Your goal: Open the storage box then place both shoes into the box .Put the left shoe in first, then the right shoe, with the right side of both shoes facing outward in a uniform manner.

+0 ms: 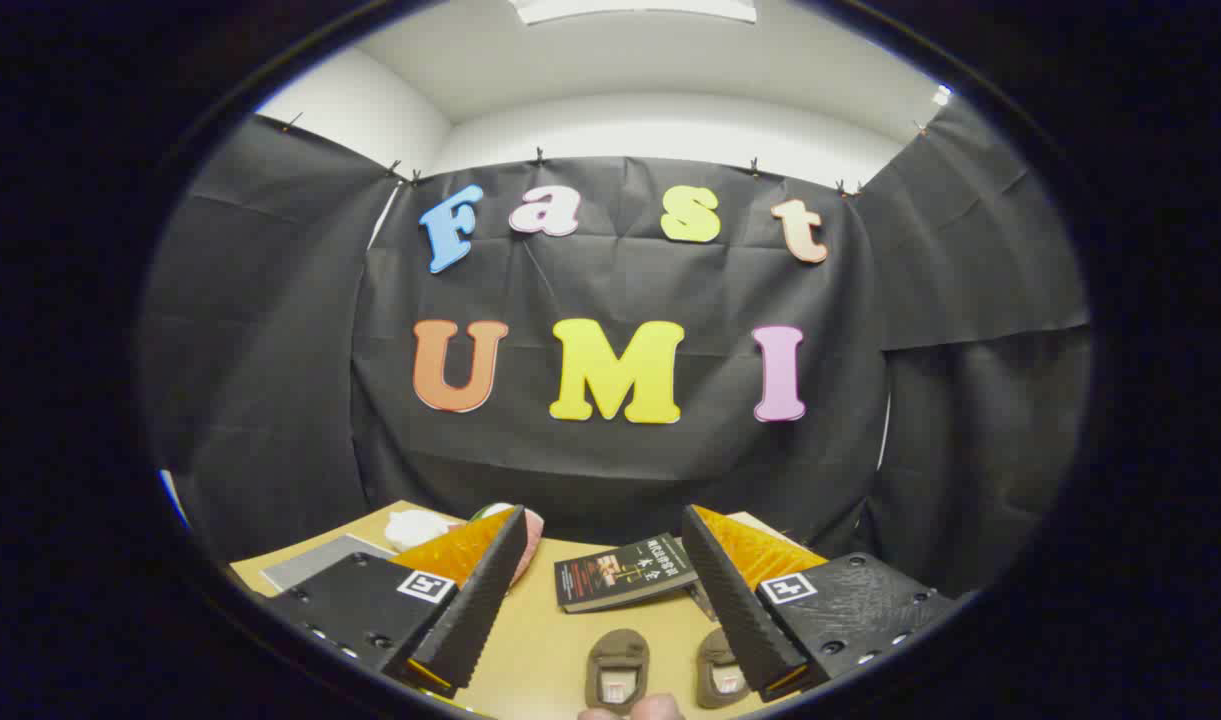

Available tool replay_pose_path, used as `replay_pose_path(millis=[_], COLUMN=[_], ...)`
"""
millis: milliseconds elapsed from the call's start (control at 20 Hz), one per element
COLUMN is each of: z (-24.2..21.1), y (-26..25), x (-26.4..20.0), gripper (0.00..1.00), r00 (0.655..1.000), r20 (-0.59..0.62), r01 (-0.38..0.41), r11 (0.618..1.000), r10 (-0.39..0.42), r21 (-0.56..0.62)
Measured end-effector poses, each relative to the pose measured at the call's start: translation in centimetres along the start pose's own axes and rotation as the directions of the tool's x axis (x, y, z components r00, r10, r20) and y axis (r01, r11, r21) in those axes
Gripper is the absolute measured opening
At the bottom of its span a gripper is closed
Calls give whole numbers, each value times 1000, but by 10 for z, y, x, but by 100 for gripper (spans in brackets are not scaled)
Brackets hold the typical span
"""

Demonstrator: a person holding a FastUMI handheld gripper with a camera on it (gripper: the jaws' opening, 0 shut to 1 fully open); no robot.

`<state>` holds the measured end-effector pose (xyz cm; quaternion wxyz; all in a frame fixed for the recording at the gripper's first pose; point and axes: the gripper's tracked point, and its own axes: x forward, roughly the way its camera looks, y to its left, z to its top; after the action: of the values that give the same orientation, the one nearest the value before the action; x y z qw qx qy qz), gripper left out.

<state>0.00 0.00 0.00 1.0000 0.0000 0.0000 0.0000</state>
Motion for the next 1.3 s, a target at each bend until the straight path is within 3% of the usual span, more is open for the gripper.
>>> replay_pose_path(millis=[600,1300], z=[17,16], y=[38,38], x=[7,2], gripper=[95,95], r00=[995,997], r20=[36,22], r01=[-90,-79], r11=[996,996], r10=[91,78], r21=[-19,40])
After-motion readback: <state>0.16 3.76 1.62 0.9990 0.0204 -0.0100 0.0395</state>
